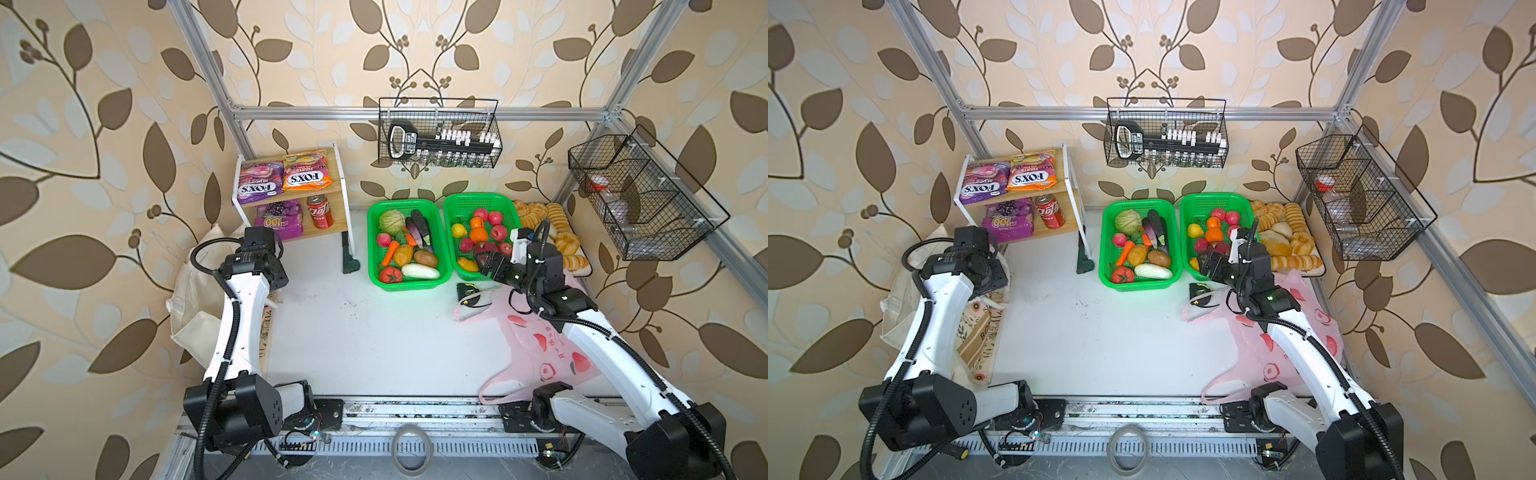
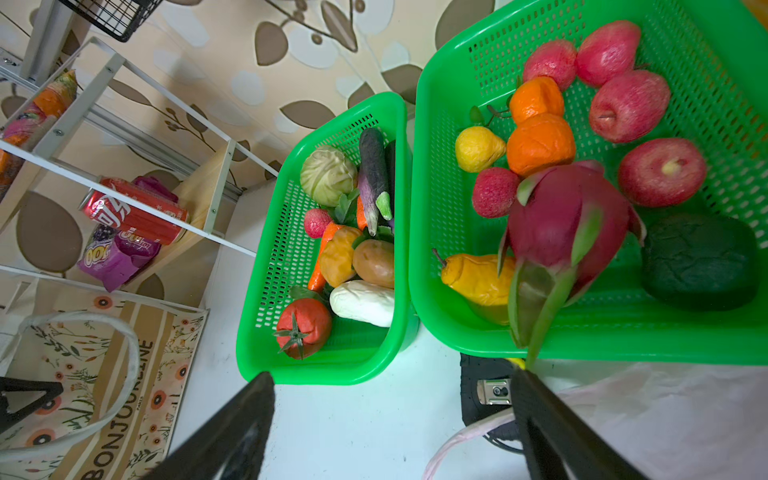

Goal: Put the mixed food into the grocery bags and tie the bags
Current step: 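Grasp the cream tote bag edge with the left gripper while the right approaches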

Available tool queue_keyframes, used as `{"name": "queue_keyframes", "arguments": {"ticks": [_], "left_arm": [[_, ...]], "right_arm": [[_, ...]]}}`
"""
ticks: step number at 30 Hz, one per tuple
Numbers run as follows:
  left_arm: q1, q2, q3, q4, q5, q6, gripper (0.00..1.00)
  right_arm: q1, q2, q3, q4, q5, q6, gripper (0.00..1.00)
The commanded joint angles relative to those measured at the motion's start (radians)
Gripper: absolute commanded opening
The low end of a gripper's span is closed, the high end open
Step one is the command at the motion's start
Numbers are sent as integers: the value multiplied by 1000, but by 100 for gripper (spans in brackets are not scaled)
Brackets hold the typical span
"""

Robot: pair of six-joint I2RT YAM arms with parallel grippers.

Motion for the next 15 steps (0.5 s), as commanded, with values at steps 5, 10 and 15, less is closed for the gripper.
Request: {"name": "queue_keyframes", "arguments": {"ticks": [5, 10, 15], "left_arm": [[1, -161, 5, -106, 214, -28, 10], [0, -171, 25, -154, 336, -46, 1], [-29, -149, 68, -281, 444, -53, 0]], "right_arm": [[36, 115, 80, 67, -91, 26, 89], [143, 266, 167, 11, -236, -22, 88], [317, 375, 136, 18, -283, -36, 87]]}}
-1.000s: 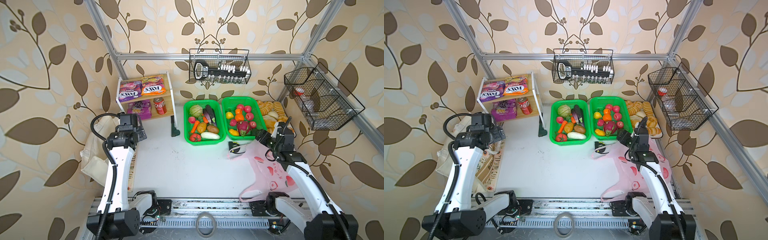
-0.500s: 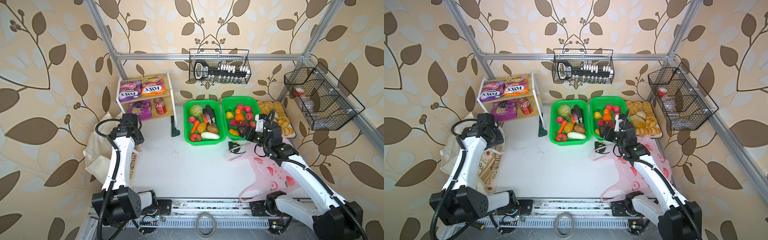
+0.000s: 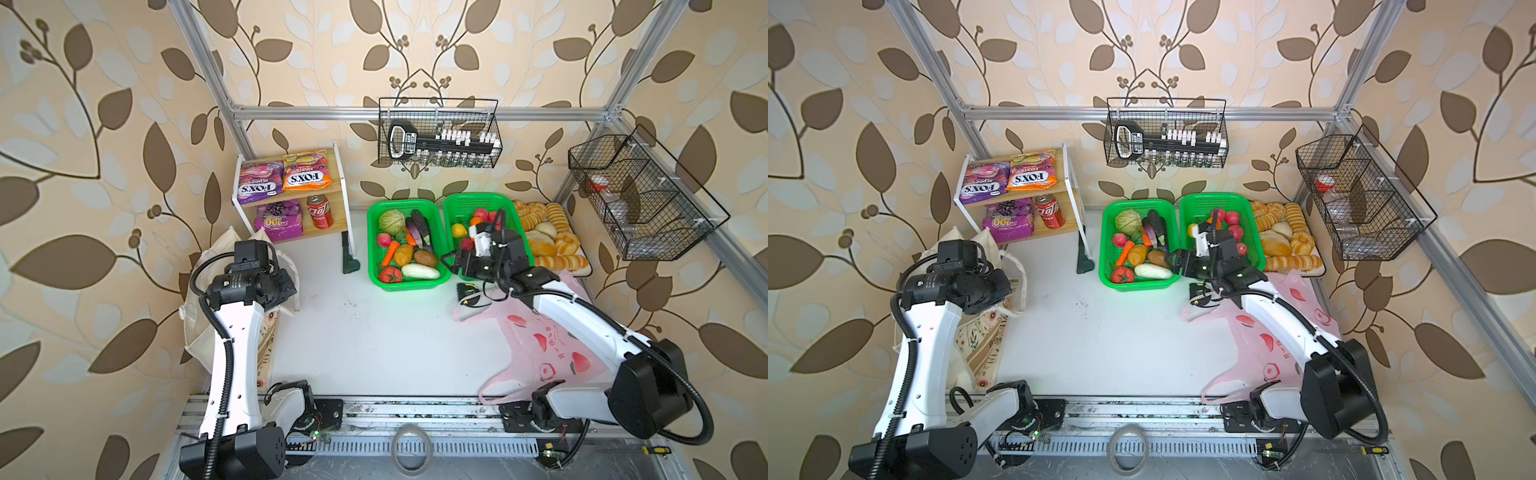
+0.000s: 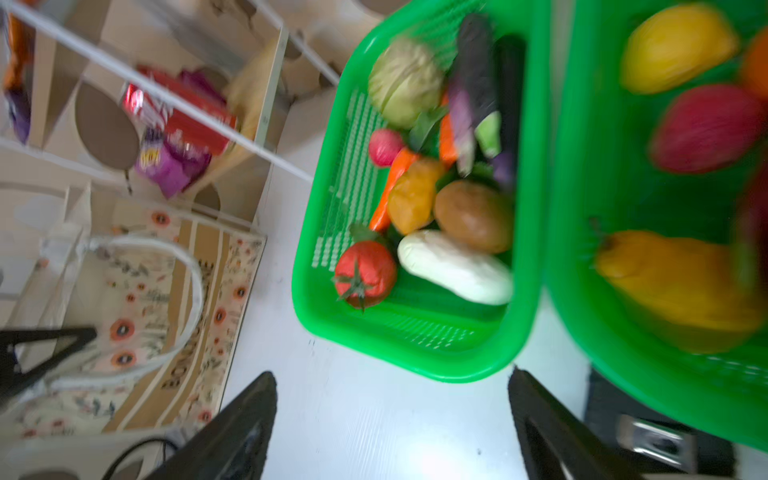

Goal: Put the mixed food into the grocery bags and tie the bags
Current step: 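Grasp the cream tote bag edge with the left gripper while the right approaches, then lift the tote bag with both grippers and set it upright open between the baskets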

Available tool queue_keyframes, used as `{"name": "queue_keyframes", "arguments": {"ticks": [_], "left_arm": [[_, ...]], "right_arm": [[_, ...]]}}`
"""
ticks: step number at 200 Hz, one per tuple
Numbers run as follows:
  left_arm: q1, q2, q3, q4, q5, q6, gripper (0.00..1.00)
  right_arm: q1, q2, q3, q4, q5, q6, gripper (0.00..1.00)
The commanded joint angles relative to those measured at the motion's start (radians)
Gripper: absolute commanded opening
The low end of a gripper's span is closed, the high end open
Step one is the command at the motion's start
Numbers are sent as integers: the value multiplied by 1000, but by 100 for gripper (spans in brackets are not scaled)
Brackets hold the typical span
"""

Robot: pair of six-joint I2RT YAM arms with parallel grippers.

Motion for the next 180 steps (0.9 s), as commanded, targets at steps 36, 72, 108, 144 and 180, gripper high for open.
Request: {"name": "queue_keyframes", "arguments": {"ticks": [36, 72, 108, 144, 180], "left_arm": [[-94, -27, 96, -158, 165, -29, 0], [-147, -30, 143, -202, 193, -33, 0], [-244, -35, 152, -188, 230, -67, 0], [-359, -17, 163, -175, 270, -120, 0], [-501, 9, 208, -144, 308, -180, 0]], "right_arm": [[200, 214, 37, 46, -127, 10, 83], [206, 333, 103, 125, -1, 26, 82], [194, 440, 231, 125, 98, -3, 82], [166, 529, 339, 110, 106, -10, 82], [146, 501, 370, 59, 29, -17, 82]]}}
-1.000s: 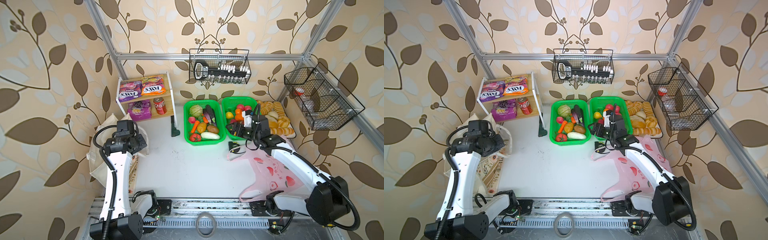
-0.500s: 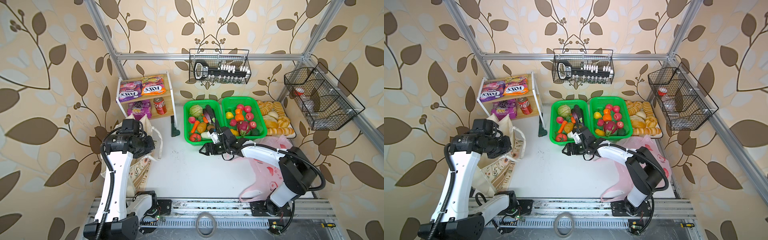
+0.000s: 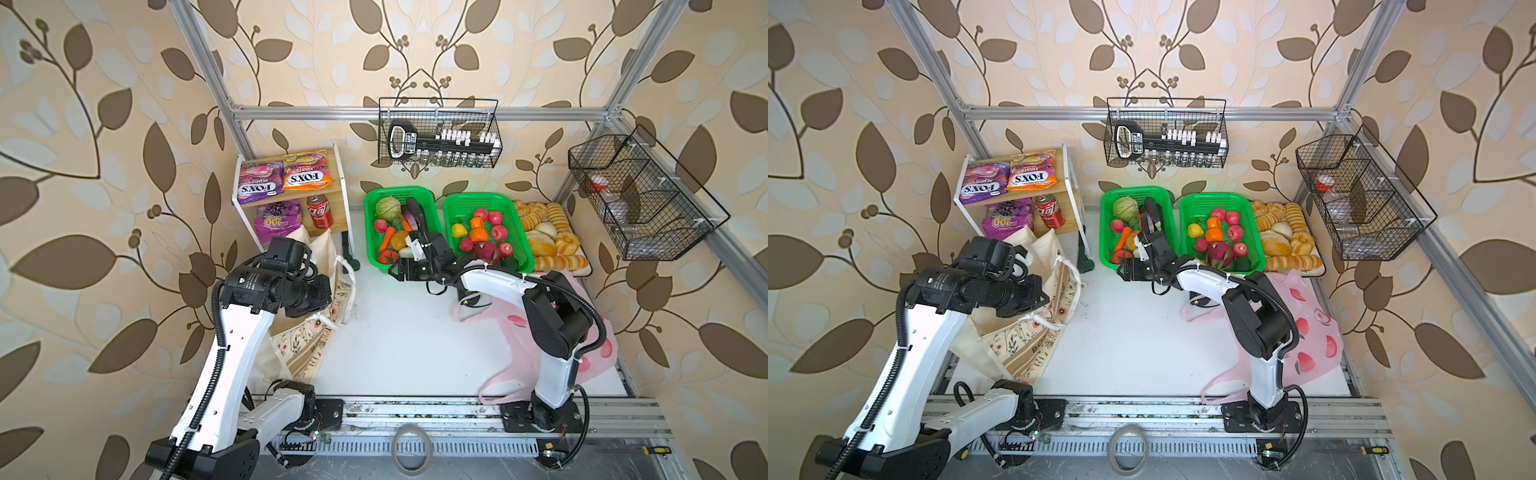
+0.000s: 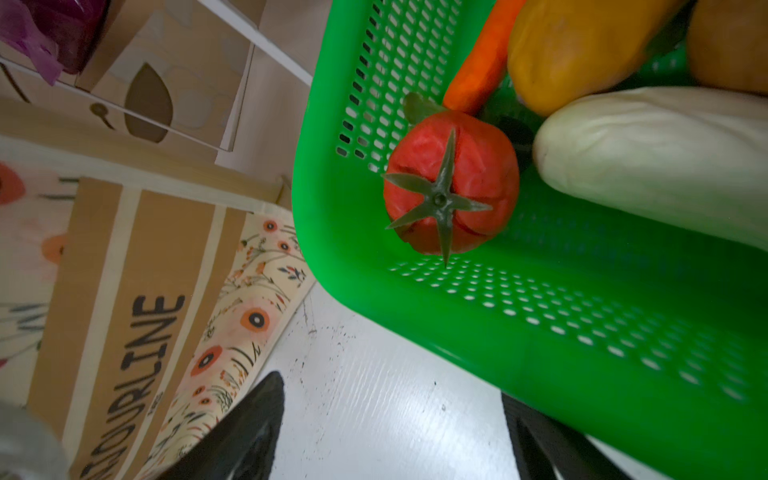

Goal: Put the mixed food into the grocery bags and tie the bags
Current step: 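Lift the tote bag with both grippers and set it upright open between the baskets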

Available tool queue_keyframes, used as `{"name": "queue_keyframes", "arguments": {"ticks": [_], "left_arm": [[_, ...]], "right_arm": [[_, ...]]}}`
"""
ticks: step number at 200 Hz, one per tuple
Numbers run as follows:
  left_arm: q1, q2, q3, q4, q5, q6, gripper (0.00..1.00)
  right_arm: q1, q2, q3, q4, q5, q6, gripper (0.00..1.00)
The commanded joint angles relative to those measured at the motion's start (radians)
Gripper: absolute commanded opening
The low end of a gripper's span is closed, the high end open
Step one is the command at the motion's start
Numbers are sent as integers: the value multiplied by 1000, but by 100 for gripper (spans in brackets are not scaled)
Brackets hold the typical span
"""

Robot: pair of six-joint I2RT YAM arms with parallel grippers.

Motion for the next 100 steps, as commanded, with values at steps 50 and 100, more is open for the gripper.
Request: {"name": "queue_keyframes", "arguments": {"ticks": [50, 100], "left_arm": [[-263, 69, 112, 179, 143, -150, 0], [-413, 231, 207, 325, 81, -188, 5]], "right_arm": [[-85, -341, -203, -29, -55, 85, 84], [-267, -630, -382, -113, -149, 267, 84]]}}
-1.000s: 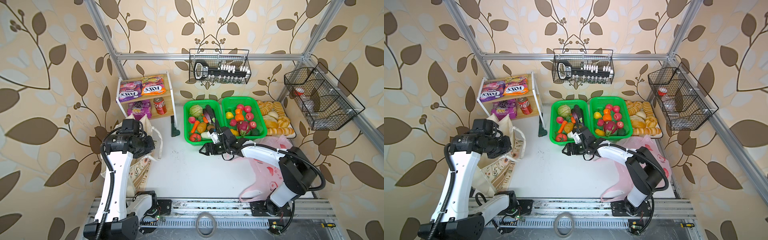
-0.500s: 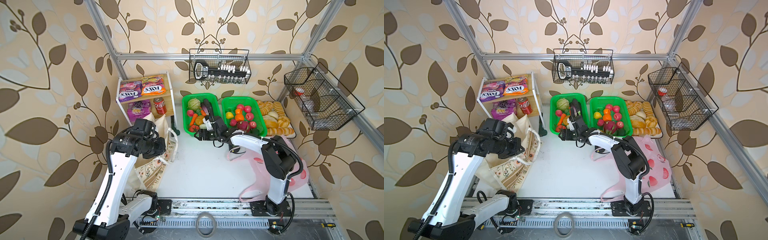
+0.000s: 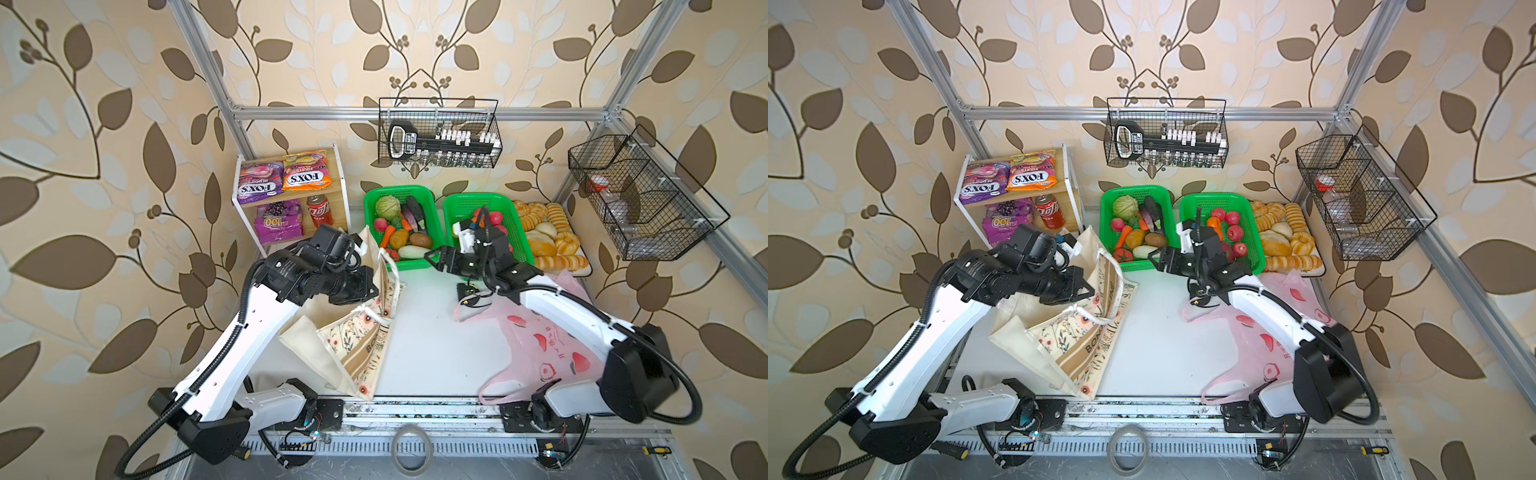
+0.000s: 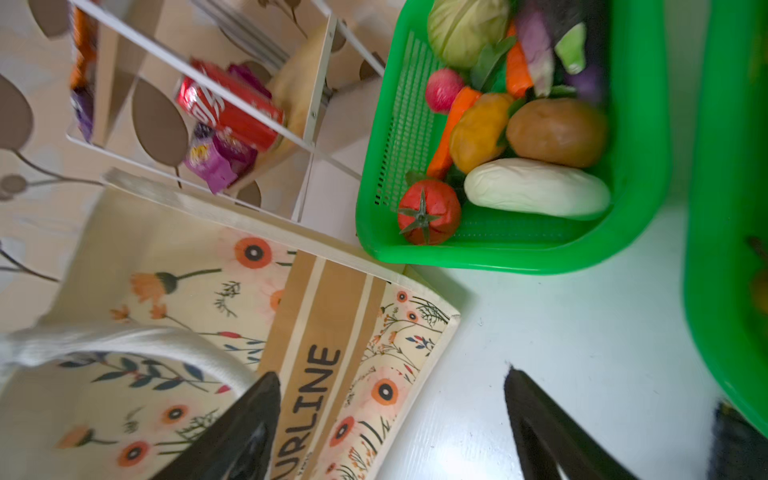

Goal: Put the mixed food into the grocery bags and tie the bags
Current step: 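Lift the tote bag with both grippers and set it upright open between the baskets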

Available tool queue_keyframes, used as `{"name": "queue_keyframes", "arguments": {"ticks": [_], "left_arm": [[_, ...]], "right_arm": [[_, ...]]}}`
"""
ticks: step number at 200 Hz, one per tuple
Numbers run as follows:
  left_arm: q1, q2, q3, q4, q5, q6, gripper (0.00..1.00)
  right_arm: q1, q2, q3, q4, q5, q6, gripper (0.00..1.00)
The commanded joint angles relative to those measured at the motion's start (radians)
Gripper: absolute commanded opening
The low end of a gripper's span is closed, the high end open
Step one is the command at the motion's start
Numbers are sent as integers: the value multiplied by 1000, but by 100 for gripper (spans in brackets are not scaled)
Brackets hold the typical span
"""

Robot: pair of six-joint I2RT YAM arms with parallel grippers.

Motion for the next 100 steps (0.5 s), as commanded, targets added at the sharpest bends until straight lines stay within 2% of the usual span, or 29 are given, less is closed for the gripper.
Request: {"name": "queue_keyframes", "arguments": {"ticks": [1, 23, 45, 53, 67, 82, 90, 100], "left_arm": [[-60, 63, 73, 141, -13, -39, 5], [-116, 131, 103, 216, -22, -52, 6], [-179, 204, 175, 224, -49, -39, 8], [-197, 249, 193, 221, -57, -32, 16], [-213, 281, 218, 201, -80, -27, 41], [-219, 283, 241, 182, -95, -15, 46], [-219, 266, 247, 183, -110, -10, 53], [-219, 225, 241, 201, -142, -1, 56]], "right_arm": [[-79, -69, -63, -75, -91, 139, 84], [-136, -116, -70, -123, -209, 195, 83], [-125, -163, -54, -152, -226, 200, 83], [-117, -175, -51, -153, -233, 210, 83], [-99, -186, -39, -151, -231, 222, 83], [-69, -186, -33, -144, -220, 234, 84], [-51, -182, -31, -137, -220, 241, 84], [-28, -174, -26, -131, -218, 242, 84]]}}
